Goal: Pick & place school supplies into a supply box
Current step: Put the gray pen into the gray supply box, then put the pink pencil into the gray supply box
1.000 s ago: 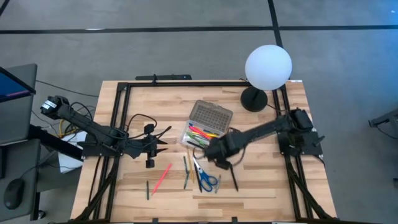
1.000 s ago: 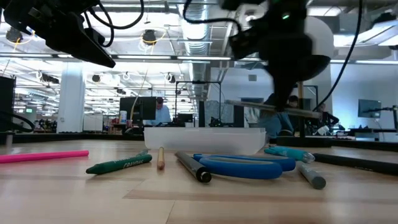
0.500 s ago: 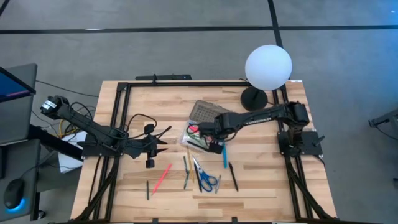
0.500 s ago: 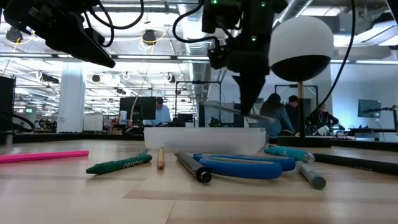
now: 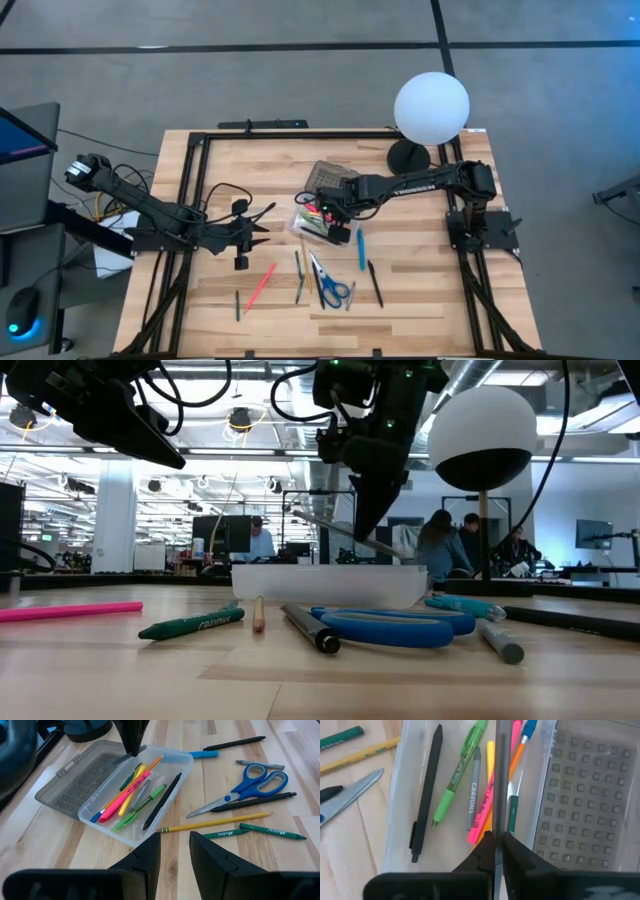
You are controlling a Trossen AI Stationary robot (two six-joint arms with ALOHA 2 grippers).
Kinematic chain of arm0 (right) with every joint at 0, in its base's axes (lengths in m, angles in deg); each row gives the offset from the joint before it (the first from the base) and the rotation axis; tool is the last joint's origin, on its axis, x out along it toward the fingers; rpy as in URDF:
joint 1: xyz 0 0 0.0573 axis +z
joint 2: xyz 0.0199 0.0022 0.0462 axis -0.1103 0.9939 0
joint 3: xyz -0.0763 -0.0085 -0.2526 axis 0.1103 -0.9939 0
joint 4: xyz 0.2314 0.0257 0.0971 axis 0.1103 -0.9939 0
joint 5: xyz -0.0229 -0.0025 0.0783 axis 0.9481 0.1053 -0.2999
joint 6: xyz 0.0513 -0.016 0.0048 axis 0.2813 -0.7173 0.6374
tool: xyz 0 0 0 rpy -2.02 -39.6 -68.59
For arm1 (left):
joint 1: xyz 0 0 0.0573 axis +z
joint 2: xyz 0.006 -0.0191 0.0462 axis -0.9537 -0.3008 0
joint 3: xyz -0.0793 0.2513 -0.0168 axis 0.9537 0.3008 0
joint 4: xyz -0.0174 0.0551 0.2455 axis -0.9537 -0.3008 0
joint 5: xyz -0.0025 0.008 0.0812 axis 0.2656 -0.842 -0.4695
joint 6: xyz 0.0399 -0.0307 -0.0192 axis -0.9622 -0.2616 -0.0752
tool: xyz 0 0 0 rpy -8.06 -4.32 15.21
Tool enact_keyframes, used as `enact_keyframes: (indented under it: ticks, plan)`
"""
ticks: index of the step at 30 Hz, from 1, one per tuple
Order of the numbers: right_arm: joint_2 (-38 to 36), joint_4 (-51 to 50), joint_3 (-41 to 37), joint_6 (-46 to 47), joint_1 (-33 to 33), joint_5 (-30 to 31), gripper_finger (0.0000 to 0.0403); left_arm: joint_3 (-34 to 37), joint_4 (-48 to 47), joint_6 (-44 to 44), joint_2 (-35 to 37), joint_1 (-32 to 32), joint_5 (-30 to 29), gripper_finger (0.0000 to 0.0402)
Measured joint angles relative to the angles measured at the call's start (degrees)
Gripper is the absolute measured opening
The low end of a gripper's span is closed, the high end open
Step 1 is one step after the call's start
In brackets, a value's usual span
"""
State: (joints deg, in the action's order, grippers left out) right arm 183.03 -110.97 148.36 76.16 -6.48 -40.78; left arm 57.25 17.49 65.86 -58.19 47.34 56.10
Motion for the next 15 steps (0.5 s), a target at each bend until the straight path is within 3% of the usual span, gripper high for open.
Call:
enact_keyframes:
  ticks: [15]
  plan:
    - [0.0,0.3,0.0,2.2,-0.4,0.3,0.0090,0.0,-0.1,0.0,0.0,0.0,0.0,0.0098]
